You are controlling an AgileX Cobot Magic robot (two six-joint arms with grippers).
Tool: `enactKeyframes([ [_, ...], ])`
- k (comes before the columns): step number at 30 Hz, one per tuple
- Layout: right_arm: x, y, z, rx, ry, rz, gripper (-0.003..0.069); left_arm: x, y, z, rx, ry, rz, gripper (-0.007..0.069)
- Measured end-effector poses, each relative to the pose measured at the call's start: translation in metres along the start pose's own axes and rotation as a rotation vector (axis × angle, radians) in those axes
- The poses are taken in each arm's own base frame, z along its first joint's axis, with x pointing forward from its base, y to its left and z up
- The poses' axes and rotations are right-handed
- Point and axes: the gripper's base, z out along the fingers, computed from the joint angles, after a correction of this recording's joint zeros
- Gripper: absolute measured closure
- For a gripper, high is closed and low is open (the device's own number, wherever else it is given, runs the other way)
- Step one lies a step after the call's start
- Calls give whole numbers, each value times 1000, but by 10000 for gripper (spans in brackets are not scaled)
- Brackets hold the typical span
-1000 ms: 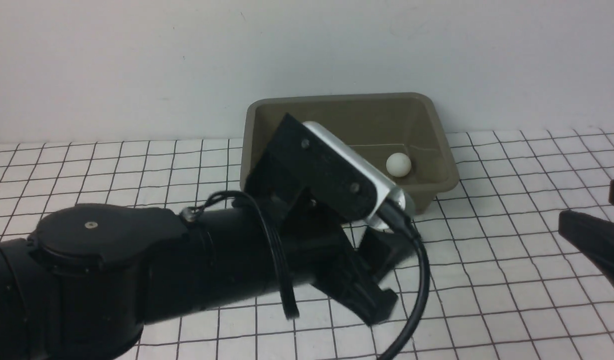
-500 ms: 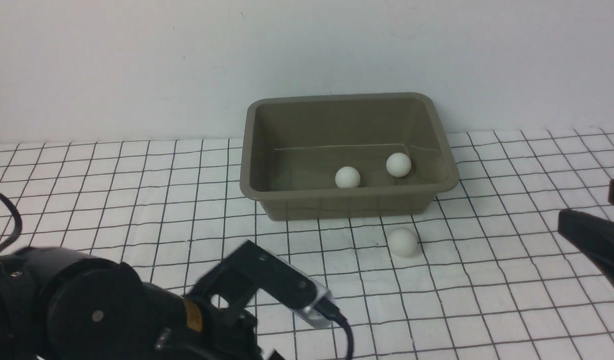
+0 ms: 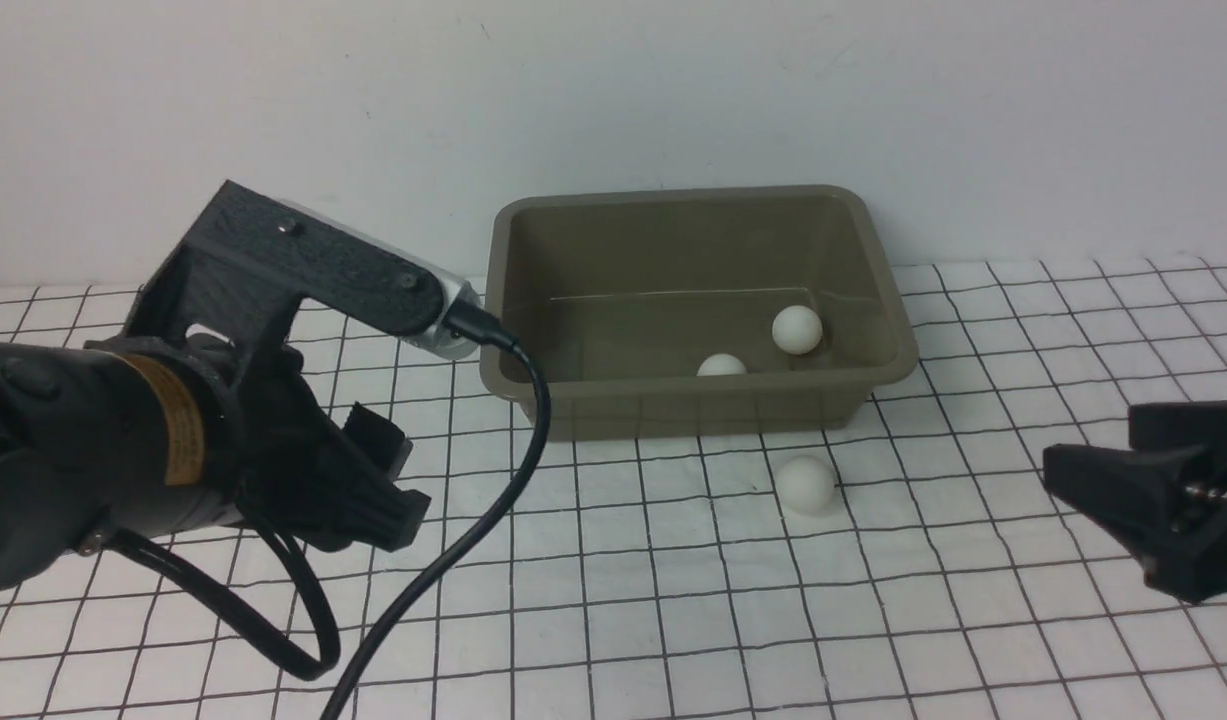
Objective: Put the table tennis balls into the box on the white checkered tablecloth.
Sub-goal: 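Reach for and grasp a ping pong ball on the table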
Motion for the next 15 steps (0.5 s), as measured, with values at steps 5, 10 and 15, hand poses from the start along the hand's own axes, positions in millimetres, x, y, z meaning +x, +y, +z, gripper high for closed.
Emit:
enactKeyframes([
  [5, -26, -2, 47, -71, 78, -47, 197, 0, 1, -2, 0, -9, 0, 188],
  [10, -25, -2, 82, -76, 157, -73, 197, 0, 1, -3, 0, -12, -3, 188],
  [15, -17, 0, 106, -65, 197, -86, 197, 0, 1, -3, 0, -12, -8, 188],
])
